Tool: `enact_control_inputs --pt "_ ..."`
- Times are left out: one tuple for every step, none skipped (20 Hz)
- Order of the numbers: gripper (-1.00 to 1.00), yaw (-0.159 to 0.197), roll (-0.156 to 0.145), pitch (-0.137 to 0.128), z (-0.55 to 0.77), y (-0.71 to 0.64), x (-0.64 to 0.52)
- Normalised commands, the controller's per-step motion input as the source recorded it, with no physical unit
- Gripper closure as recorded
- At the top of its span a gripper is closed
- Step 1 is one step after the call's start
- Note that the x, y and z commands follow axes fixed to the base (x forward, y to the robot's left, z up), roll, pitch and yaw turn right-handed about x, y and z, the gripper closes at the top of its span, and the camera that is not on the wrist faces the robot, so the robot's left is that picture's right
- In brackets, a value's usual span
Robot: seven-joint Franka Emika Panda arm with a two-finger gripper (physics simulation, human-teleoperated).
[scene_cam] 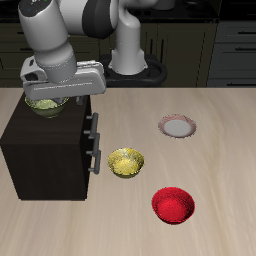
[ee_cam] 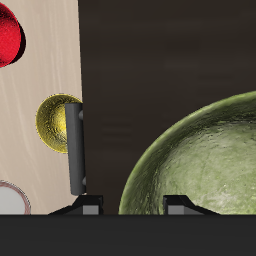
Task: Place the green bowl on the plate
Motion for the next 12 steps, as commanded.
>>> enact_control_inputs --pt "1.00 0.029 0.003 -0.006 0.06 0.01 -0.04" --pt "1.00 -0.076 -0.054 -0.008 0.16 0.01 -0.06" --pt "1.00 0.010 0.054 -0.019 0.03 0.15 -0.03" --pt "1.00 0.067 0.054 0.001 0.04 0.14 -0.04" --pt "1.00 0.016 -0.066 -0.010 0.09 0.04 -0.06" --pt "1.00 -0.025 0.089 -0.049 0.14 0.10 -0.08" --pt "1.00 -0.042 -0.045 -0.013 0.07 0.02 -0.07" --pt "1.00 -0.029 -0.042 -0.035 0.09 0.13 -0.10" --pt "1.00 0.099 0.076 -0.018 0.07 0.23 -0.04" --pt "1.00 -0.016 -0.045 -0.004 0.17 0.07 -0.13" --pt "1.00 -0.057 0.008 -0.052 0.19 0.22 -0.15" --pt "1.00 -0.094 -0.125 -0.217 0.85 0.45 -0.49"
